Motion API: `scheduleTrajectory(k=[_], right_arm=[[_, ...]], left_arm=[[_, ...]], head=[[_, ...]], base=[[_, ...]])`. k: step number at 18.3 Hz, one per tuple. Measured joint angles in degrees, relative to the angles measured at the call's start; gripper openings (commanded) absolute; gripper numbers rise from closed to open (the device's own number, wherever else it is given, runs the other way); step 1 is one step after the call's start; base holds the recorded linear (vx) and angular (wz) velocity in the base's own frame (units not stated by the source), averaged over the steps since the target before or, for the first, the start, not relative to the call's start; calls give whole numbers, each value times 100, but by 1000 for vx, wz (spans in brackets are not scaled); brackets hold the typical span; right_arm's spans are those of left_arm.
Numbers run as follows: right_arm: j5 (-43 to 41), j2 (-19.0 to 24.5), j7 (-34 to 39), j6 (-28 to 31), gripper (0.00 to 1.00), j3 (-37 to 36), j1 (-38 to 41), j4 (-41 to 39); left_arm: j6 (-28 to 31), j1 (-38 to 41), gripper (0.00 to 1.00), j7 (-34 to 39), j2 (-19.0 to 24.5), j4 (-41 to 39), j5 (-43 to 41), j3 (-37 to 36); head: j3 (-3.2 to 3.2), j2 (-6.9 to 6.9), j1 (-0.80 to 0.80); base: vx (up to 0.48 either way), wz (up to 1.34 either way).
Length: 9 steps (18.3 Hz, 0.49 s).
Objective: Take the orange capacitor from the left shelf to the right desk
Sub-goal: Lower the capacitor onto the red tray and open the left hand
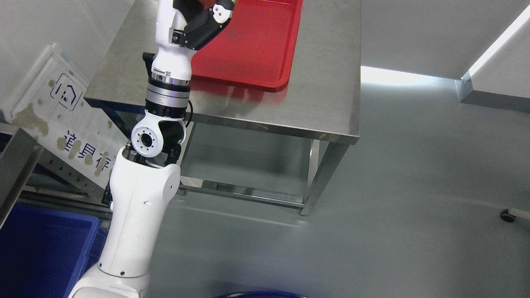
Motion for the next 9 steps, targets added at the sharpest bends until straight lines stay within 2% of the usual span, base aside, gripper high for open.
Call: scheduleTrajectory(k=[3, 9], right_arm=[[0, 0, 0, 0, 100, 0, 0, 0], [0, 0, 1, 7, 100, 0, 1, 0]], left_arm=[[219, -20, 2, -51, 0, 64, 5, -61], [1344, -127, 3, -93, 0, 278, -57, -372]], head=[[0, 0, 0], [0, 0, 0]], base=[[256, 38], [154, 5]])
